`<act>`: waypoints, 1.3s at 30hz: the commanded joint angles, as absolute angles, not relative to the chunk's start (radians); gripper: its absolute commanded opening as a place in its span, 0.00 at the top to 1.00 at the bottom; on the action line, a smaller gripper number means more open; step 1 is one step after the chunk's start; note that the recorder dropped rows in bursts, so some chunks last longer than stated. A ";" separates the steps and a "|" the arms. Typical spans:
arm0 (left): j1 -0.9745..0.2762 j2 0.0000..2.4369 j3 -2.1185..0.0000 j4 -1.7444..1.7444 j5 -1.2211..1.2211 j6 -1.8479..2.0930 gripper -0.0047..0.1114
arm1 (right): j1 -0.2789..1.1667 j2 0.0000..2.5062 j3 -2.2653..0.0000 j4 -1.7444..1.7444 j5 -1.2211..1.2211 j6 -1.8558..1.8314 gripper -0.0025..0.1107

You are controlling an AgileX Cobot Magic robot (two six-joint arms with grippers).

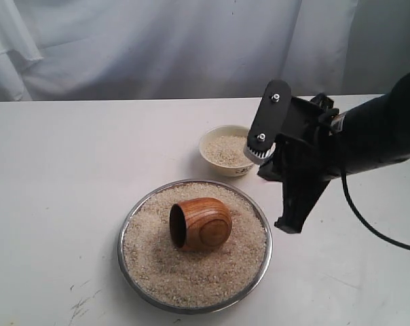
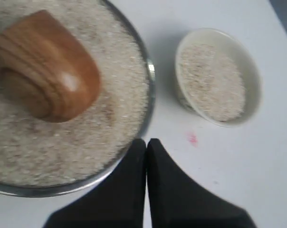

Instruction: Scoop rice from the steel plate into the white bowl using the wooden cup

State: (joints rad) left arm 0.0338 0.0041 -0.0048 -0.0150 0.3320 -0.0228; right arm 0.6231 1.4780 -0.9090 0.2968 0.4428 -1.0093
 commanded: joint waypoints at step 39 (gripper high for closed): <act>0.031 0.000 0.000 -0.014 0.319 -0.024 0.96 | 0.622 1.517 -0.902 0.906 0.453 -1.533 0.26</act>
State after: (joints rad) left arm 0.0338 0.0041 -0.0048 -0.0150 0.3320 -0.0228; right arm 0.6231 1.5178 -0.9090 0.8844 0.4696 -1.5371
